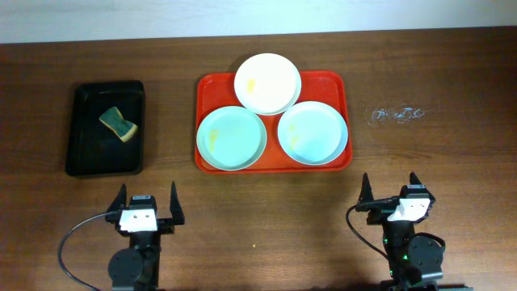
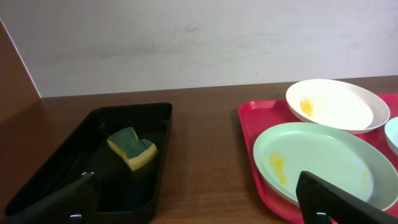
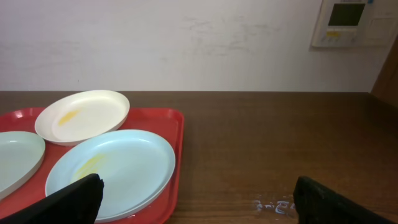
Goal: Clean dirty plates on tray and stack at the side
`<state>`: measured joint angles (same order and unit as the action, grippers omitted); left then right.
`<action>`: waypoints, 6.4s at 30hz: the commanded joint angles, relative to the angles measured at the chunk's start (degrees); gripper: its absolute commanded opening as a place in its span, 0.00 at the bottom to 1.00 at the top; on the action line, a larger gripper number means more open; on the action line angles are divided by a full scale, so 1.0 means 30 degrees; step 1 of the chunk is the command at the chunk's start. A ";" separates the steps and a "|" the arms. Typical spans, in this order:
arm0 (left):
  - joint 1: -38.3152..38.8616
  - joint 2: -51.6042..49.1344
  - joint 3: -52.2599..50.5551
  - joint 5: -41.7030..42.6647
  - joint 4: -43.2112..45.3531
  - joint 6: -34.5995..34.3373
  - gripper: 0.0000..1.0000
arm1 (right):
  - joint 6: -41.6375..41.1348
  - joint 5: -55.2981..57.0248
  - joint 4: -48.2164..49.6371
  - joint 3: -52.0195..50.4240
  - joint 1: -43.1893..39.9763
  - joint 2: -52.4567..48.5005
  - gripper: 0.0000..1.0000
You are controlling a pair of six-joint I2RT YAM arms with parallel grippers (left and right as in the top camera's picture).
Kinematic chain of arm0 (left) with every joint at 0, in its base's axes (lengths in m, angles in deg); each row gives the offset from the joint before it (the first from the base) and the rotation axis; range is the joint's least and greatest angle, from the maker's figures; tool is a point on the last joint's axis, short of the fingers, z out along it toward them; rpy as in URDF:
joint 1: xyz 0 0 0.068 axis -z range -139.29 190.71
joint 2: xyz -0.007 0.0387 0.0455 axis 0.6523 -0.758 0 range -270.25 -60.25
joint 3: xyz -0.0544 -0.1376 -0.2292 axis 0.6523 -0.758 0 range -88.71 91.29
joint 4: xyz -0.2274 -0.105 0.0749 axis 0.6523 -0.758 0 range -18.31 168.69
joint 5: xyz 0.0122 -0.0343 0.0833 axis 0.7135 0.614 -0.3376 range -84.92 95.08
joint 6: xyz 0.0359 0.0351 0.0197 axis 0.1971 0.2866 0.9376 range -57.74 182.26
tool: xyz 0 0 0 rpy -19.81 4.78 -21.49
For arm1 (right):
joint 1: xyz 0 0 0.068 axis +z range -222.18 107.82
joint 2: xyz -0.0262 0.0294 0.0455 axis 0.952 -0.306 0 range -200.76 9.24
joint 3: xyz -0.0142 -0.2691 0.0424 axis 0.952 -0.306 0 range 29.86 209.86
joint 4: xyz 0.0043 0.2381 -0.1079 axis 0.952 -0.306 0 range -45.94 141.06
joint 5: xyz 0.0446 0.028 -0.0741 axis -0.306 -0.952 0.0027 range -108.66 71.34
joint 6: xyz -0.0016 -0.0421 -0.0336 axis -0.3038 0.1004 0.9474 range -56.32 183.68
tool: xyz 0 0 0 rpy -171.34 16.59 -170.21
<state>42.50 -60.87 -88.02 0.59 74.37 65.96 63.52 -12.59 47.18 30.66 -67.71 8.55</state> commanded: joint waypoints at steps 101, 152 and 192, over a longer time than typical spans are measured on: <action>-0.6033 -4.4202 3.4782 0.0357 -1.5569 -0.9486 0.77 | -0.0080 -0.0240 -0.0095 -0.0160 -0.0124 -0.0138 0.99; 0.4852 -4.1397 3.8104 0.2412 -2.0757 -0.8480 0.91 | -0.0080 -0.0240 -0.0095 -0.0160 -0.0124 -0.0138 0.99; -0.1078 -3.9721 4.2220 0.0918 -2.6301 -0.8488 0.99 | -0.6382 -0.6288 -1.4936 3.1671 0.6470 -3.2086 0.57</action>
<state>39.35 -180.03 38.31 3.54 -4.62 40.39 46.78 -44.79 3.46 124.89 -54.82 -86.66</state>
